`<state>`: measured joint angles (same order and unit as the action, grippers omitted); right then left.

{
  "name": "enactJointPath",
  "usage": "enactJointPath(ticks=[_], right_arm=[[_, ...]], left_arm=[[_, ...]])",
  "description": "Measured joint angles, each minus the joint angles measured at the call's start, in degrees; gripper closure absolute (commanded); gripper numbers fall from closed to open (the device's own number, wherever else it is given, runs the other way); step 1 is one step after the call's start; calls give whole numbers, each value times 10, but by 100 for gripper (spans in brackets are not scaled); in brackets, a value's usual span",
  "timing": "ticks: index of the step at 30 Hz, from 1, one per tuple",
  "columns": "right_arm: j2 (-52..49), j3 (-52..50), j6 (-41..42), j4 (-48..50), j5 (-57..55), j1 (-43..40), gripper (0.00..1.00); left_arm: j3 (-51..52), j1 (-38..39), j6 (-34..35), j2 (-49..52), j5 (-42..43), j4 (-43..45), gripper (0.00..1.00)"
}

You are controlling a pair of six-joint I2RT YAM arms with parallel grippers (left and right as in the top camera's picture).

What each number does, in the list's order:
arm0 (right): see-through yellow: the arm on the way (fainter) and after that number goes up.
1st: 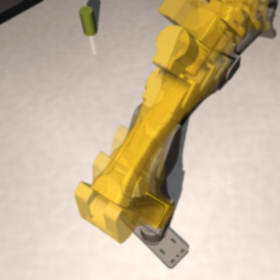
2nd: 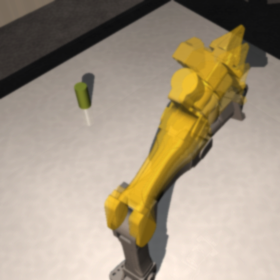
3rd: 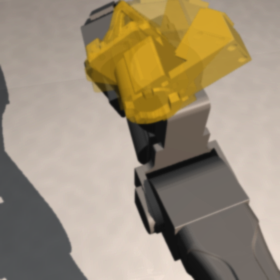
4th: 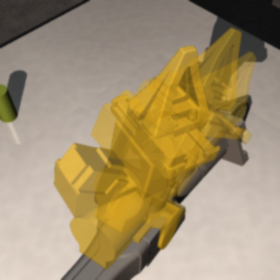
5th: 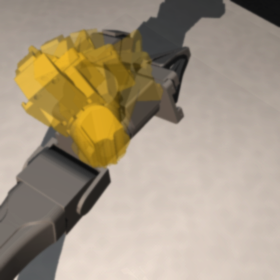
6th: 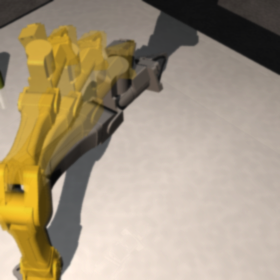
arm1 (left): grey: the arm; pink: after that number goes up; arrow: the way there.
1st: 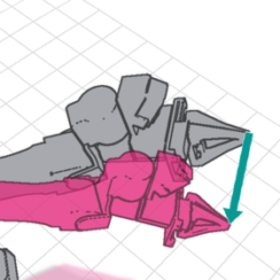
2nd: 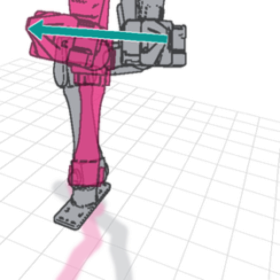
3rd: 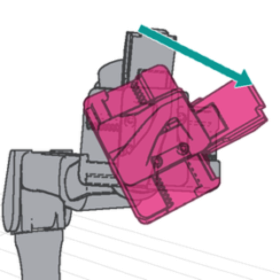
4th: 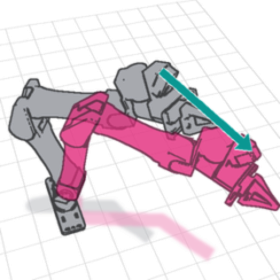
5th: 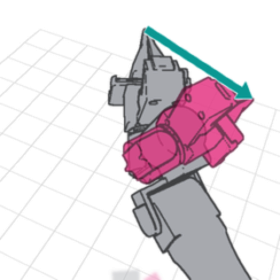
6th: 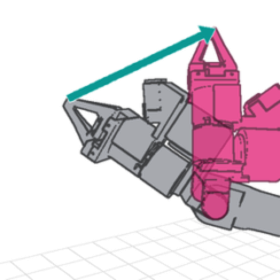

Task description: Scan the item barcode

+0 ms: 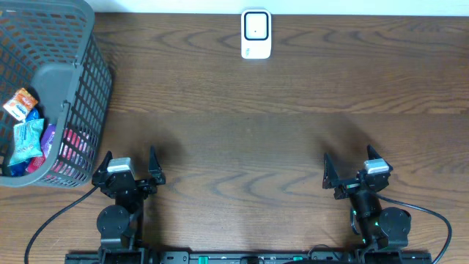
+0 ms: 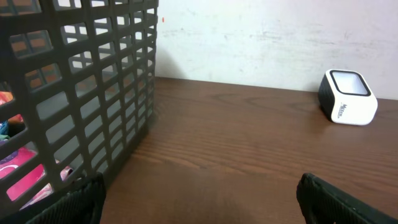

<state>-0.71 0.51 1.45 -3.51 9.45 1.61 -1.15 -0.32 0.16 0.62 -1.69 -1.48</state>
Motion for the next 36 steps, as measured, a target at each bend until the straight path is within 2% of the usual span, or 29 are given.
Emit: enactJointPath(ticks=[36], right_arm=[[0,0,0,0,0,0,1]], left_arm=[[0,11,0,0,0,0,2]])
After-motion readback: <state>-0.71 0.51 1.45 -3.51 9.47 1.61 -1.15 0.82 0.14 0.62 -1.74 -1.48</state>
